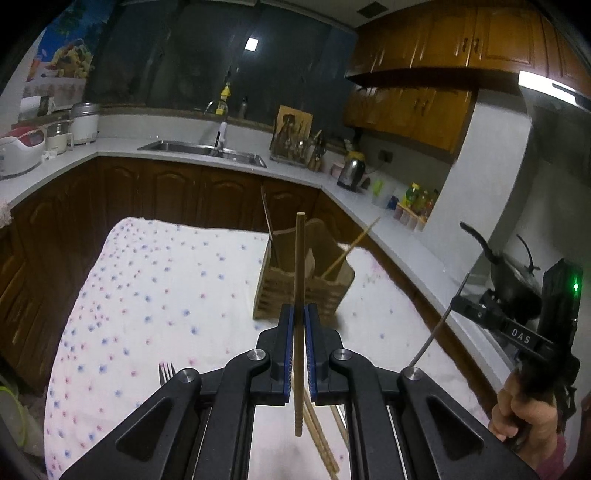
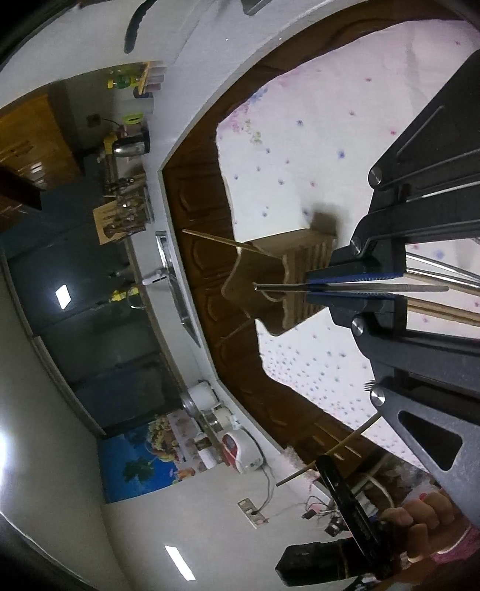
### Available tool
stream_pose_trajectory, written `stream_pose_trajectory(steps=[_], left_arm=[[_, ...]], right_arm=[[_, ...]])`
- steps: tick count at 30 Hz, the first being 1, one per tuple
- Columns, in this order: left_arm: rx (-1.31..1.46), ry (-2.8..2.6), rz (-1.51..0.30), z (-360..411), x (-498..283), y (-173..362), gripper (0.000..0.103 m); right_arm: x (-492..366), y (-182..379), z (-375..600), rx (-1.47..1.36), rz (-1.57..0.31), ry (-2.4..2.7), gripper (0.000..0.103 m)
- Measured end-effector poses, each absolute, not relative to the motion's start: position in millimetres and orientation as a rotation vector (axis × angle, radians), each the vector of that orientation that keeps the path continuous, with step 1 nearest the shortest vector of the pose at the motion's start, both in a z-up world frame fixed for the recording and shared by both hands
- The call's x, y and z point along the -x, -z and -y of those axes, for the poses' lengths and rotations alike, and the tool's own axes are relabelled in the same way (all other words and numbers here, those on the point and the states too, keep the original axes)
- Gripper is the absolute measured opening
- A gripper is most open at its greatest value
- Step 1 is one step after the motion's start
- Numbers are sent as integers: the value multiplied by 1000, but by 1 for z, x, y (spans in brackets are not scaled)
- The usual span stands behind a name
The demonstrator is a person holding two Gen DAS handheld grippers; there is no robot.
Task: Organize utensils
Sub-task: 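Lift both held chopsticks upright and carry them toward the wooden holder, then lower both chopsticks into the slots of the wooden holder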
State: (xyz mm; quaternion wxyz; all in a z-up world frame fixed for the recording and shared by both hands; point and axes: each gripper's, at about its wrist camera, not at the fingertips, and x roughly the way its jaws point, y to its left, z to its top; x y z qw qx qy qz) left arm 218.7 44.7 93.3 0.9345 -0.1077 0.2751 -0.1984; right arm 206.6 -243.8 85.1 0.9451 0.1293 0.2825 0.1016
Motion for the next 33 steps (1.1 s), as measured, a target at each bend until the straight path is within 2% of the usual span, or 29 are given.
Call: stream_pose_trajectory(steps=[18,25,33], left_arm=[[278,372,-326,-37,-314,-121,4],[302,347,-294,-19,-370,-91,4],[307,288,-357,11,-424,-31,4]], right_arm=[[-297,-137,266,-324,-385,-129,5],[-333,-141,272,-340,-323,-97,5],[-363,-104,264,-326,-345,-85,5]])
